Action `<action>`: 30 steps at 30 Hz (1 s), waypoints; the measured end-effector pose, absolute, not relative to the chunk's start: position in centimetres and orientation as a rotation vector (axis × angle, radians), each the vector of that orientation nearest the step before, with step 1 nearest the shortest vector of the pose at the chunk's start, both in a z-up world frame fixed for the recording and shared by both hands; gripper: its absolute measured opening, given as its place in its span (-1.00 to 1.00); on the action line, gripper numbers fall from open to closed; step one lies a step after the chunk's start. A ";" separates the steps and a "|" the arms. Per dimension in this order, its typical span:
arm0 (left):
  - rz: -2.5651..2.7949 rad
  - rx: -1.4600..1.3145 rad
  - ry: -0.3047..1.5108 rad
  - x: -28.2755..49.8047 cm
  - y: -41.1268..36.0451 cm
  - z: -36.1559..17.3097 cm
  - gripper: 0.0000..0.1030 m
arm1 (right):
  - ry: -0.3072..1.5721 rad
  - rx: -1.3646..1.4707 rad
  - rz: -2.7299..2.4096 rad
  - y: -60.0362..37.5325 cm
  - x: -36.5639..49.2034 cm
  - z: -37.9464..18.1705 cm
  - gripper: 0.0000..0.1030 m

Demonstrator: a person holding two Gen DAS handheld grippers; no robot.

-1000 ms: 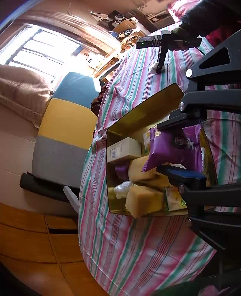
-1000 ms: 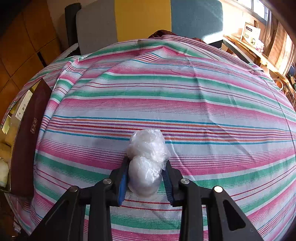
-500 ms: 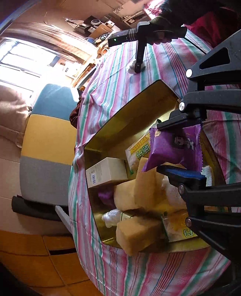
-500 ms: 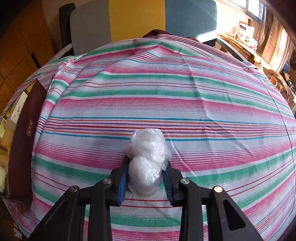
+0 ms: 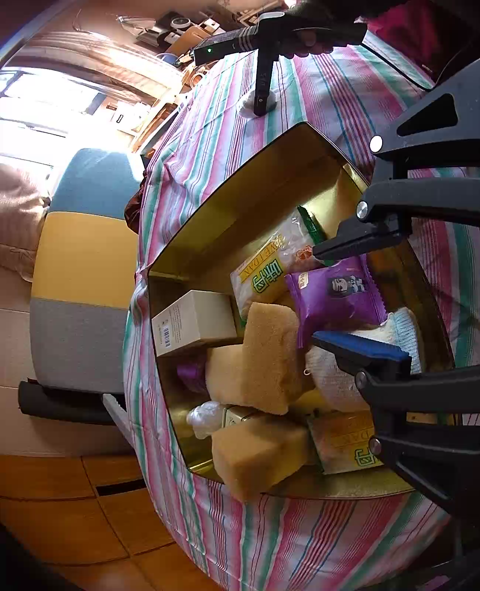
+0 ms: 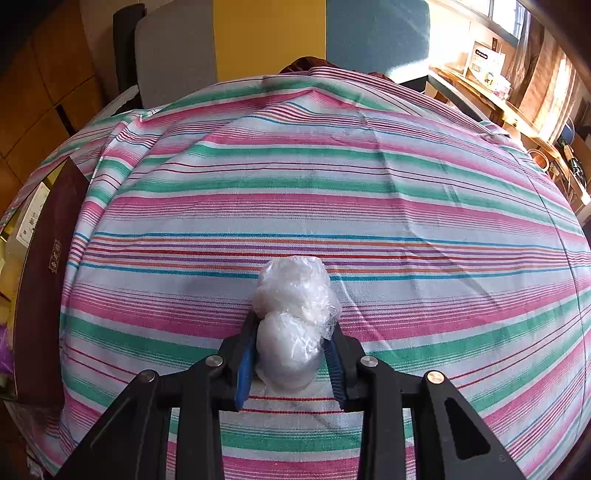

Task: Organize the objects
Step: 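Lower the purple packet into the tray and open the left gripper while the right carries the bag over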

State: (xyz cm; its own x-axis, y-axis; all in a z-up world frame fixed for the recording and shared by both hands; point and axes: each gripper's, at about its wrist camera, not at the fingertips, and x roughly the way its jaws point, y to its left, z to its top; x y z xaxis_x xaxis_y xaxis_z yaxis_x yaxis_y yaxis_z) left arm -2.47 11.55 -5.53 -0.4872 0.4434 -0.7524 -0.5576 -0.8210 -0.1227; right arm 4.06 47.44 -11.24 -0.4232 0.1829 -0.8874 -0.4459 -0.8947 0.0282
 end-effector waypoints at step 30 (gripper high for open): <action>2.533 -0.966 0.097 -1.6 5.9 -0.7 0.35 | 0.049 -1.489 2.802 25.2 -7.4 -3.5 -0.35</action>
